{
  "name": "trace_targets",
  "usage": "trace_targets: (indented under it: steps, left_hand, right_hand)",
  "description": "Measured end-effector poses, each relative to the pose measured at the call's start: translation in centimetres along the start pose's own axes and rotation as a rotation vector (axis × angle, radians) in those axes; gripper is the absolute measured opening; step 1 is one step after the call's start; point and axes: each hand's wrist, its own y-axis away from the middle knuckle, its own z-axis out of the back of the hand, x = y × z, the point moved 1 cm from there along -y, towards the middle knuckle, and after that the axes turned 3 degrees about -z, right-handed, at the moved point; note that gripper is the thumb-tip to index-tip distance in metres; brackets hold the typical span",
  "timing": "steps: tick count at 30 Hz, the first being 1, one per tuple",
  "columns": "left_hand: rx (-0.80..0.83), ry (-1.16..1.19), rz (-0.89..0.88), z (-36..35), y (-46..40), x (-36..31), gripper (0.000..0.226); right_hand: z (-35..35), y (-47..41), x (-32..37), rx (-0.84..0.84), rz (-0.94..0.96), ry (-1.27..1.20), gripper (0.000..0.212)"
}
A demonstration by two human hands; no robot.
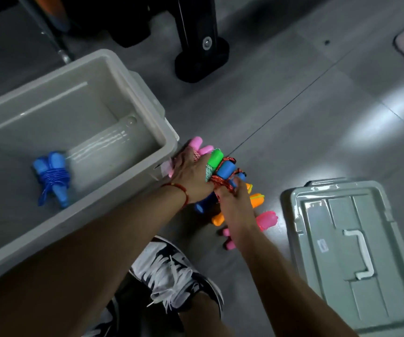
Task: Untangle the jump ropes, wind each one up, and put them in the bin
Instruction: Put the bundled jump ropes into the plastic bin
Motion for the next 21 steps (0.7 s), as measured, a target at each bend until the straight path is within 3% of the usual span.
trace_targets:
  steps: [2,6,11,16,21]
  left_hand:
    - [-0.038,0.048,0.149,-0.7,-1.5,-0.5,0.092]
    - [-0.140,0.142,0.413,-1.1,-3.3,-0.7,0.096]
    - [-0.206,0.113,0.468,-2.3,-2.6,-1.2,0.104]
    - [-0.172,0.224,0.423,-3.3,-1.8,-1.0,0.114]
    - [-0.194,0.350,0.526,-3.1,-0.3,-0.1,0.118]
  right_hand:
    - [-1.1,-1.8,0.2,-0.039,-0.071,-0.033,0.031]
    - [-2.0,-4.5,0.4,-0.069,-0.237,-0.172,0.057]
    - [-0.9,-5.3,-0.3,-0.126,-0.127,-0.082,0.027]
    - [1.2,-4.9,-0.6,-0.080,-0.092,0.005,0.020]
    - [2.8,-5.0,0.0,-0.015,-0.138,-0.089,0.032]
